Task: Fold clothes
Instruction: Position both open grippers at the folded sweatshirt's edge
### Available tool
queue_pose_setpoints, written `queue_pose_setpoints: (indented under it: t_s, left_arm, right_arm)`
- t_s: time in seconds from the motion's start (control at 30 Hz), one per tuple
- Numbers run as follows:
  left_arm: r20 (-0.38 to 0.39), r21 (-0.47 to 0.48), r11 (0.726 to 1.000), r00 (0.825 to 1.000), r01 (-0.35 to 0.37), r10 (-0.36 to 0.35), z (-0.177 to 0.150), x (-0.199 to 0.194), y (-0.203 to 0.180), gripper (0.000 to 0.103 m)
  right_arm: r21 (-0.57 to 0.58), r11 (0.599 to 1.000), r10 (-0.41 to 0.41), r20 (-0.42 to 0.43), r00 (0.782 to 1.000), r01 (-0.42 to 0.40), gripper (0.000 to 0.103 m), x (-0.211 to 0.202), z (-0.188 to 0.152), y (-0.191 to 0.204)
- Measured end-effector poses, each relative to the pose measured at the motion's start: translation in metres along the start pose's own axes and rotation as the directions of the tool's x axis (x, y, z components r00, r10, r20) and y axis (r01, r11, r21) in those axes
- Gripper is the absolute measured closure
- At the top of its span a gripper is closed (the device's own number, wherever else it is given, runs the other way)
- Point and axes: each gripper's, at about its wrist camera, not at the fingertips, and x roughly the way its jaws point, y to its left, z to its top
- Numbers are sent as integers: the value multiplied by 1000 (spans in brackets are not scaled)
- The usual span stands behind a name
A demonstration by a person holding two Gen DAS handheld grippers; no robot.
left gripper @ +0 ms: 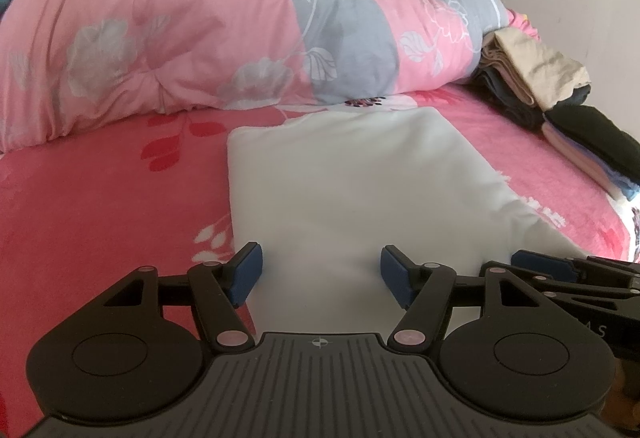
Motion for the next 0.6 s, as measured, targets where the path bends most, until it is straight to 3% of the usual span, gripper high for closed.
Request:
queue_pose_setpoints:
  t_s: [0.5, 0.6]
  left_arm:
    - [12, 42, 999, 1000, 5, -5, 19, 5, -7, 36]
    - [-18, 50, 999, 1000, -1, 2, 16, 17, -8, 36]
  right_arm:
    - [-11, 1000, 16, -19, 1000, -16, 60, 0, 5, -3]
    - [-14, 1000, 16, -22, 1000, -17, 60, 0, 6, -2]
